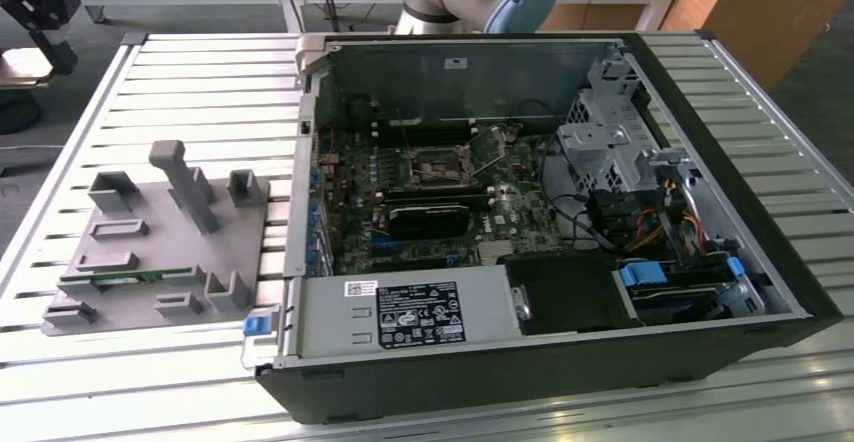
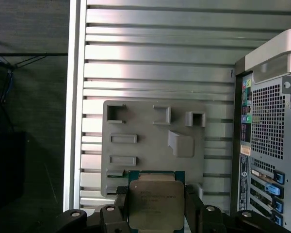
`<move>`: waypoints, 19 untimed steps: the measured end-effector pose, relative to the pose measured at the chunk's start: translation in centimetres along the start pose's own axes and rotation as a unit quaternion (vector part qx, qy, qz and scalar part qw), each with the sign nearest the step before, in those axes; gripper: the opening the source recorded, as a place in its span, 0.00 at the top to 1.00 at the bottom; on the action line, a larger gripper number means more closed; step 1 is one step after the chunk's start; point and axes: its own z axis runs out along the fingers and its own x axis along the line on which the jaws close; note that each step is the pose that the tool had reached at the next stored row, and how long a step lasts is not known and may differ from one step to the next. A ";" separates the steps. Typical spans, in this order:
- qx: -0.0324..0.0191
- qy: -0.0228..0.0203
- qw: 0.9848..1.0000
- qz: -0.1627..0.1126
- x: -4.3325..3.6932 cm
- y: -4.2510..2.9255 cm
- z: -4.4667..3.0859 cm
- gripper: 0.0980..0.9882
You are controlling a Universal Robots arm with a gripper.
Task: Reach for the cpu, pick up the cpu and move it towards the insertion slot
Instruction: 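Pick up the cpu and move it towards the insertion slot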
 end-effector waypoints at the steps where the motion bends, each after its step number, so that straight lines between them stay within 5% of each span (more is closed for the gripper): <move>1: 0.000 0.000 1.000 0.000 -0.13 0.00 -0.01 0.50; 19: 0.000 0.000 1.000 0.000 -2.74 -0.02 -0.04 0.50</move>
